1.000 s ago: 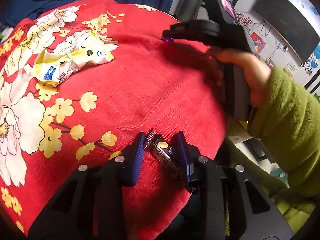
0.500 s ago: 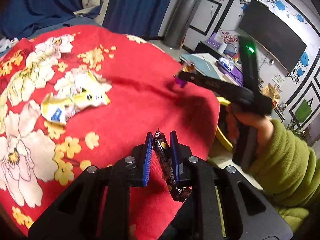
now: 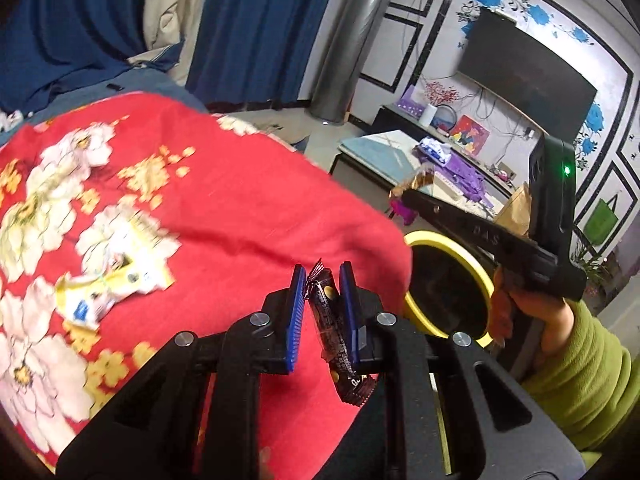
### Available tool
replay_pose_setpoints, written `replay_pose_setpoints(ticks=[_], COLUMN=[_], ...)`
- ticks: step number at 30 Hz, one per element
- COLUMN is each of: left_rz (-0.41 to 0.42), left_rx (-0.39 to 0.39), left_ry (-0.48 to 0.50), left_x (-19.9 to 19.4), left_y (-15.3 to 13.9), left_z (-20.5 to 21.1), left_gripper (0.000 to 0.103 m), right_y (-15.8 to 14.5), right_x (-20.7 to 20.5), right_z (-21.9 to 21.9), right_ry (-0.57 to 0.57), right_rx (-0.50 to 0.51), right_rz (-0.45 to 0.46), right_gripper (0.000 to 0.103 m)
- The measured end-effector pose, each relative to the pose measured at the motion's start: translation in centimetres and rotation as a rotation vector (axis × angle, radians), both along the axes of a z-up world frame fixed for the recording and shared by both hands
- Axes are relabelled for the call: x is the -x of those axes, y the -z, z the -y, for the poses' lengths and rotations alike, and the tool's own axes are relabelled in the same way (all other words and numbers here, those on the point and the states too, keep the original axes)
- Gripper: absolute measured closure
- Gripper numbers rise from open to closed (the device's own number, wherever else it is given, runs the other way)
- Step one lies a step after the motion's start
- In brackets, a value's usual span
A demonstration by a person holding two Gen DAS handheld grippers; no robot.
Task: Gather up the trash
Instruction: 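Carry the orange wrapper and chocolate bar over the yellow bin with both tools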
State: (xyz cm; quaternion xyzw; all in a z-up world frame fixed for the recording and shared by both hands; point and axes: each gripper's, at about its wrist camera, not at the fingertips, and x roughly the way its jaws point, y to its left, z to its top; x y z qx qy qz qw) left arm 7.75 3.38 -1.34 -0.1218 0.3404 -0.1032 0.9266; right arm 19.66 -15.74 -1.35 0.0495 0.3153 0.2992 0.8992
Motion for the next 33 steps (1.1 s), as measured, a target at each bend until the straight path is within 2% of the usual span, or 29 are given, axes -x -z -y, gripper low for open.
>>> replay_pose_setpoints(ticks=[15, 33], left_rz=[0.053, 0.065], left_rx=[-0.008, 0.013], left_ry=[0.1, 0.2], left_x=[-3.8, -7.0], left_y=[-1.4, -1.4], left_z=[5.7, 11.9], left_gripper=[0.091, 0.091], right_y=[-0.9, 0.5], right_x=[1.7, 3.0], right_z=[6.8, 12.6], right_ry=[0.101, 0.211], right_rx=[-0.026, -0.017], right_rz=[0.021, 0.01], right_gripper=[0.093, 0.093])
